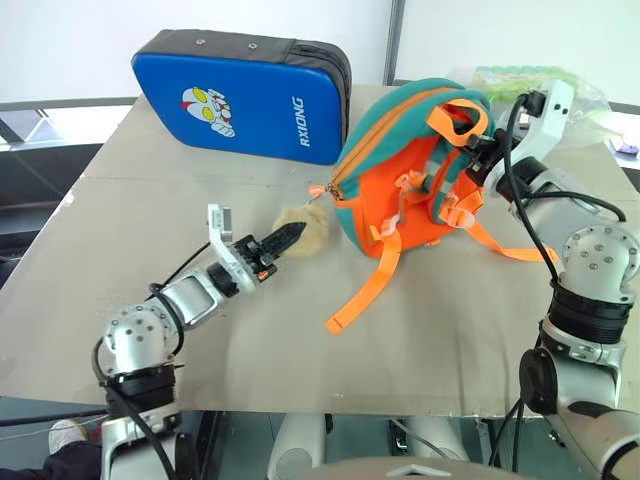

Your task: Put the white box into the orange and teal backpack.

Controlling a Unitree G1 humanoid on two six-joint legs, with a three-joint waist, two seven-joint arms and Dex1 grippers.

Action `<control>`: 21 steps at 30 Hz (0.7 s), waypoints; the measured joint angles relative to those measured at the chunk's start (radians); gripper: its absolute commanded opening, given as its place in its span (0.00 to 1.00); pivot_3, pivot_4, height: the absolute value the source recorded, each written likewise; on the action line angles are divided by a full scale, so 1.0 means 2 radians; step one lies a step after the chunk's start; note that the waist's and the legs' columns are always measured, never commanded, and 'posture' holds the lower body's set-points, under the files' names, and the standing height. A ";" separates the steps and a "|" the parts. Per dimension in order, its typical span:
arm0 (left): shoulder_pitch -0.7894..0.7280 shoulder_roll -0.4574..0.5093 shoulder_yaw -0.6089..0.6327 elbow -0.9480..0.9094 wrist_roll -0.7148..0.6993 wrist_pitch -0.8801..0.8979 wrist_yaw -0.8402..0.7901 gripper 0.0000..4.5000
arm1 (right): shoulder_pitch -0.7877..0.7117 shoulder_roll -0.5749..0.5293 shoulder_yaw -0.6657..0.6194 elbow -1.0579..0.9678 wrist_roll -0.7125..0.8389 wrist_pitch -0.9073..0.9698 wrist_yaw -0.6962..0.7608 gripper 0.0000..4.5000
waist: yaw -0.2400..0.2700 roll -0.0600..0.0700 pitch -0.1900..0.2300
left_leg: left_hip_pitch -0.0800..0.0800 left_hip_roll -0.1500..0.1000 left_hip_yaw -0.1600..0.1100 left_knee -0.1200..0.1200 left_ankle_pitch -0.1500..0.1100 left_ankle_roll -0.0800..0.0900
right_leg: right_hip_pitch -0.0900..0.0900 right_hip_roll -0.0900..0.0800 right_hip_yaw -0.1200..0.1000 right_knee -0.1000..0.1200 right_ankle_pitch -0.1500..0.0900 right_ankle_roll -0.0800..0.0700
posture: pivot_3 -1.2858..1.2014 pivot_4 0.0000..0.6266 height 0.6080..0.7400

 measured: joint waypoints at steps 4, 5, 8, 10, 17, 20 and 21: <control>-0.020 -0.025 -0.033 0.025 0.075 -0.058 0.011 0.18 | 0.000 -0.003 -0.001 -0.001 0.006 -0.001 -0.013 0.00 | 0.001 0.000 0.000 | 0.000 0.000 0.000 0.000 0.000 0.000 | 0.000 0.000 0.000 0.000 0.000 0.000 | 0.52 0.24 1.00; -0.037 -0.032 -0.040 0.041 0.095 -0.073 0.016 0.18 | 0.000 -0.006 -0.008 -0.001 0.012 -0.001 -0.017 0.00 | 0.004 0.000 0.000 | 0.000 0.000 -0.001 0.000 0.000 0.000 | 0.000 0.000 -0.001 0.000 0.000 0.000 | 0.52 0.24 1.00; -0.081 -0.038 -0.061 0.076 0.142 -0.105 0.017 0.18 | -0.008 -0.021 -0.022 -0.001 0.026 -0.001 -0.032 0.00 | 0.008 0.000 0.000 | -0.001 -0.001 -0.001 0.000 0.000 0.000 | 0.000 0.000 -0.001 -0.001 0.000 0.000 | 0.52 0.24 1.00; -0.097 -0.038 -0.078 0.081 0.163 -0.122 -0.009 0.18 | -0.009 -0.040 -0.028 -0.001 0.032 -0.001 -0.032 0.00 | 0.008 0.000 0.000 | -0.001 -0.001 0.000 0.000 0.000 0.000 | 0.000 0.000 -0.001 -0.002 0.000 0.000 | 0.52 0.24 1.00; -0.131 -0.007 -0.141 0.077 0.286 -0.242 -0.150 0.18 | 0.092 -0.131 0.033 -0.091 -0.017 -0.016 0.047 0.16 | 0.005 0.000 0.000 | -0.001 0.000 0.000 -0.005 0.000 0.000 | -0.001 0.000 0.000 -0.005 0.000 0.000 | 0.52 0.24 1.00; -0.135 0.009 -0.157 0.073 0.329 -0.287 -0.190 0.40 | 0.133 -0.146 0.079 -0.108 -0.056 -0.039 0.092 0.39 | -0.001 0.000 0.000 | -0.001 0.000 0.001 -0.005 0.000 0.000 | -0.001 0.000 0.000 -0.005 0.000 0.000 | 0.52 0.24 1.00; -0.134 0.009 -0.158 0.072 0.334 -0.292 -0.199 0.43 | 0.141 -0.159 0.093 -0.114 -0.064 -0.044 0.107 0.47 | -0.003 0.001 0.000 | -0.001 0.000 0.001 -0.004 0.000 0.000 | -0.001 0.000 0.000 -0.005 0.000 0.000 | 0.52 0.24 1.00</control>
